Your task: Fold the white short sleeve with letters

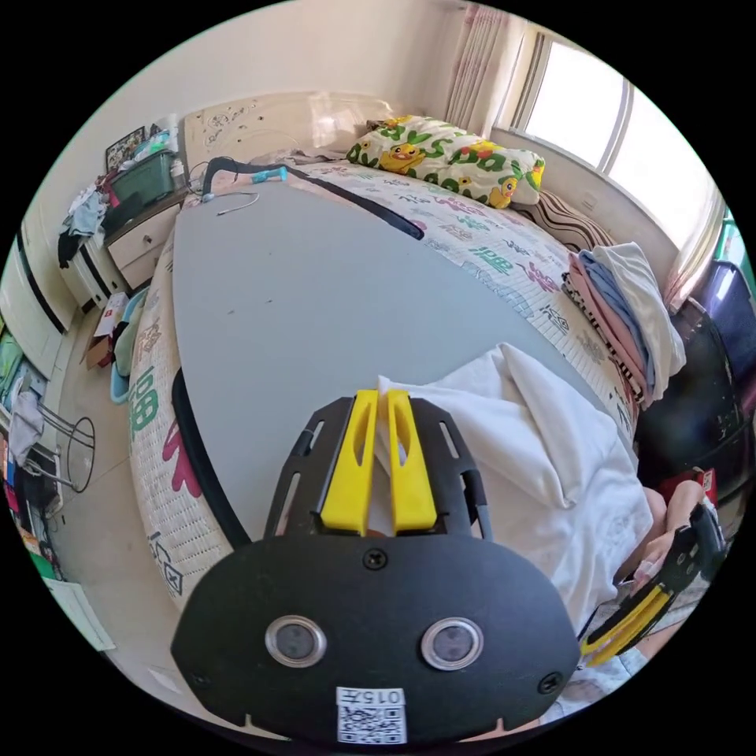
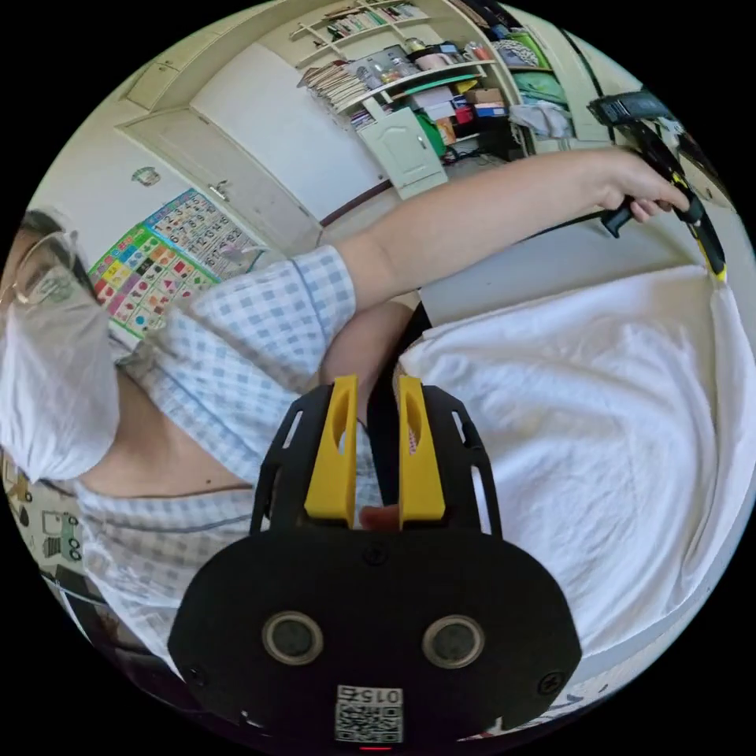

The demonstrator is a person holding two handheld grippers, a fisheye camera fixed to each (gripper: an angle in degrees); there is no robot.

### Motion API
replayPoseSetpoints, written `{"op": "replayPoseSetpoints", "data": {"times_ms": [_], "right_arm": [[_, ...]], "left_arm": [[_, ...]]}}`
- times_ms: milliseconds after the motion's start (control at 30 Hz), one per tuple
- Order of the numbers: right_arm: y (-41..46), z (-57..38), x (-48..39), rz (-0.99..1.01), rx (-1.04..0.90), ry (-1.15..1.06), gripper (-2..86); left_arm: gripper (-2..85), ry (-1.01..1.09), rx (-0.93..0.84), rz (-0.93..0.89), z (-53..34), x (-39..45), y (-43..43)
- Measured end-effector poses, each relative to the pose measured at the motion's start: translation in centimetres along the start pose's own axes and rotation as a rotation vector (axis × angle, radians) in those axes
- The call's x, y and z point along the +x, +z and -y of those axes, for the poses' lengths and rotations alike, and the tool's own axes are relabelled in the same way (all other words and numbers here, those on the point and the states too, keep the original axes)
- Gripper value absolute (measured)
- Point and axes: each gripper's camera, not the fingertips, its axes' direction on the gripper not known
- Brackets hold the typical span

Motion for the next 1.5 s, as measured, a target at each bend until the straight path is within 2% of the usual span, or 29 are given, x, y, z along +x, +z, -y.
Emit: {"op": "replayPoseSetpoints", "data": {"times_ms": [100,167,267,333,433,600,700,800,833,933,1033,1133,1300,1400,1500], "right_arm": [[-7.4,-1.3,-1.6,-0.115,0.147,-0.112,8.5],[-12.5,-2.0,-0.2,-0.367,0.227,-0.133,8.7],[-15.5,-1.6,5.7,-0.601,0.173,-0.091,8.0],[-16.1,-0.7,9.9,-0.606,0.141,-0.064,9.1],[-16.1,1.0,15.4,-0.471,0.124,-0.085,12.3],[-14.4,4.1,21.4,-0.339,-0.065,-0.117,13.5],[-15.0,5.2,23.9,-0.245,-0.106,-0.105,10.9],[-18.0,5.2,25.1,-0.194,-0.088,-0.086,3.8],[-19.4,4.6,25.2,-0.216,-0.063,-0.076,0.9],[-22.8,2.7,25.6,-0.339,-0.050,-0.008,-0.5],[-24.3,0.3,27.8,-0.451,-0.116,0.139,-0.8],[-24.0,-1.2,30.4,-0.403,-0.106,0.245,-0.8],[-25.0,-1.9,29.2,-0.467,-0.027,0.259,1.0],[-26.3,-2.2,26.5,-0.566,0.064,0.227,6.5],[-25.8,-1.9,24.6,-0.605,0.127,0.175,8.1]], "left_arm": [[2.3,0.018,0.000,0.011,-0.3,1.0,-0.4],[3.2,0.028,0.010,0.018,-0.9,1.6,-0.6],[6.1,0.003,0.040,0.079,-2.0,2.3,-1.5],[7.5,0.017,0.045,0.079,-2.4,2.9,-2.2],[7.4,0.036,0.063,0.030,-2.9,3.7,-3.0],[6.7,0.066,-0.005,0.036,-2.6,4.7,-2.1],[6.3,0.074,-0.006,0.041,-2.5,5.3,-2.5],[6.0,0.077,-0.008,0.047,-2.5,5.9,-3.1],[5.9,0.078,-0.008,0.047,-2.5,5.9,-3.2],[5.5,0.084,-0.012,0.056,-2.4,6.5,-3.7],[5.1,0.096,-0.015,0.078,-2.3,7.2,-4.2],[5.0,0.109,-0.016,0.097,-2.1,7.9,-4.8],[5.8,0.058,0.050,0.104,-2.3,7.2,-7.7],[6.7,0.042,0.133,0.078,-2.6,6.7,-10.3],[8.5,0.058,0.108,0.011,-2.1,6.6,-10.5]]}}
